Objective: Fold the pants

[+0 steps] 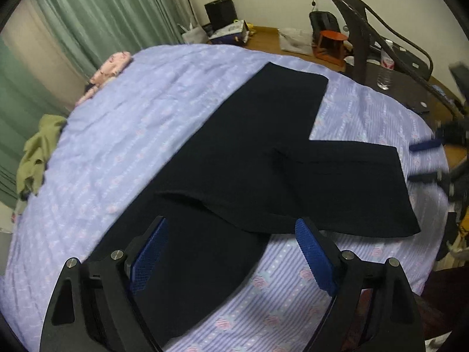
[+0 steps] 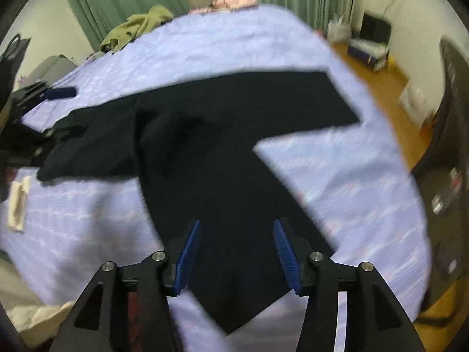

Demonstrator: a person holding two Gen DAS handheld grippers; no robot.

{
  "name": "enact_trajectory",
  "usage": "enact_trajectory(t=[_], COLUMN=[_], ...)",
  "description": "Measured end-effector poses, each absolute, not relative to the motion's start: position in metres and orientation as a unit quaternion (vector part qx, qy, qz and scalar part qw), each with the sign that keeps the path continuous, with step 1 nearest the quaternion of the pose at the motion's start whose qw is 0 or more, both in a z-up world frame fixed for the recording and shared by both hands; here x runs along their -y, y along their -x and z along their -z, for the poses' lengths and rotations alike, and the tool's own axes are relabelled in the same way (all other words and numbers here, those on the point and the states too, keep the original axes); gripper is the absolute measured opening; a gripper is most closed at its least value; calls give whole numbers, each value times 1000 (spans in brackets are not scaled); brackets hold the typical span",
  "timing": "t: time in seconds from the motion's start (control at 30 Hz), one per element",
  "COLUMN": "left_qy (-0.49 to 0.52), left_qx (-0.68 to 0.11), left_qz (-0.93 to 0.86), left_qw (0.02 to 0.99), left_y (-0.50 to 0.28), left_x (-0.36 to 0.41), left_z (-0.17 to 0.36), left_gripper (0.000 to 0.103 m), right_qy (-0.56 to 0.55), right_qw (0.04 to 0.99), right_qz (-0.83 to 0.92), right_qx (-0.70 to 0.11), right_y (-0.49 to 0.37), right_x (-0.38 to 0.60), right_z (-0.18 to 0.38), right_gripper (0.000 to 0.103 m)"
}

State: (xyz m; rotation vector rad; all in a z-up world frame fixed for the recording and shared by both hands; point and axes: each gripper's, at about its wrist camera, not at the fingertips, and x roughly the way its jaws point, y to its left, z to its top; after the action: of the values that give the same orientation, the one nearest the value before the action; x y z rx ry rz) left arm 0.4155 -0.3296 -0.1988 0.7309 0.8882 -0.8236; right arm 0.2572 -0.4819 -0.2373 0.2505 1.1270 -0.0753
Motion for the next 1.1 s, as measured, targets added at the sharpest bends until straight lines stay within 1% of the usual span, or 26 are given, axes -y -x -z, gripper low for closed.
enact_trajectory(t=[0.07, 0.17, 0.33, 0.53, 0.57, 0.6, 0.63, 0.67, 0.7, 0.77, 0.87, 1.0, 1.1], left_qy=[-326, -321, -325, -351, -356, -359, -364, -369, -373, -390, -424, -459, -471], left_qx=[-413, -420, -430, -426, -422, -419, -415, -411, -406, -390, -361, -332, -343], left_qz=[382, 386, 382, 373, 374, 375, 375, 376, 376, 376, 373, 414, 454], left_qw=[760, 756, 751, 746, 745, 745, 744, 744, 744, 745, 742, 712, 674], left_y=[-413, -404, -385, -364, -363, -363, -364, -367, -369, -376, -390, -406, -420], left_x=[328, 324, 316, 310, 310, 310, 311, 312, 313, 316, 324, 347, 363], left_z=[206, 214, 227, 233, 233, 232, 231, 229, 228, 224, 224, 225, 232], left_gripper=[88, 88, 88, 88, 88, 88, 88, 88, 88, 88, 88, 88, 86], right_qy=[-114, -136, -119, -30, -20, -25, -34, -47, -63, -78, -78, -48, -26], right_qw=[827, 811, 792, 775, 771, 773, 774, 772, 771, 781, 806, 823, 828], right_qz=[31, 14, -1, -9, -3, 4, 13, 18, 23, 43, 70, 87, 97], right_qx=[-550, -569, -599, -631, -637, -634, -632, -633, -634, -618, -582, -559, -552], right_y=[-252, -239, -223, -219, -222, -223, -225, -228, -231, -233, -238, -249, -259], right_x=[471, 458, 436, 414, 414, 419, 424, 432, 439, 453, 476, 488, 486], right_z=[252, 272, 296, 324, 328, 330, 330, 330, 327, 312, 275, 247, 240], right_gripper=[54, 54, 54, 55, 52, 41, 32, 12, 6, 5, 5, 5, 5])
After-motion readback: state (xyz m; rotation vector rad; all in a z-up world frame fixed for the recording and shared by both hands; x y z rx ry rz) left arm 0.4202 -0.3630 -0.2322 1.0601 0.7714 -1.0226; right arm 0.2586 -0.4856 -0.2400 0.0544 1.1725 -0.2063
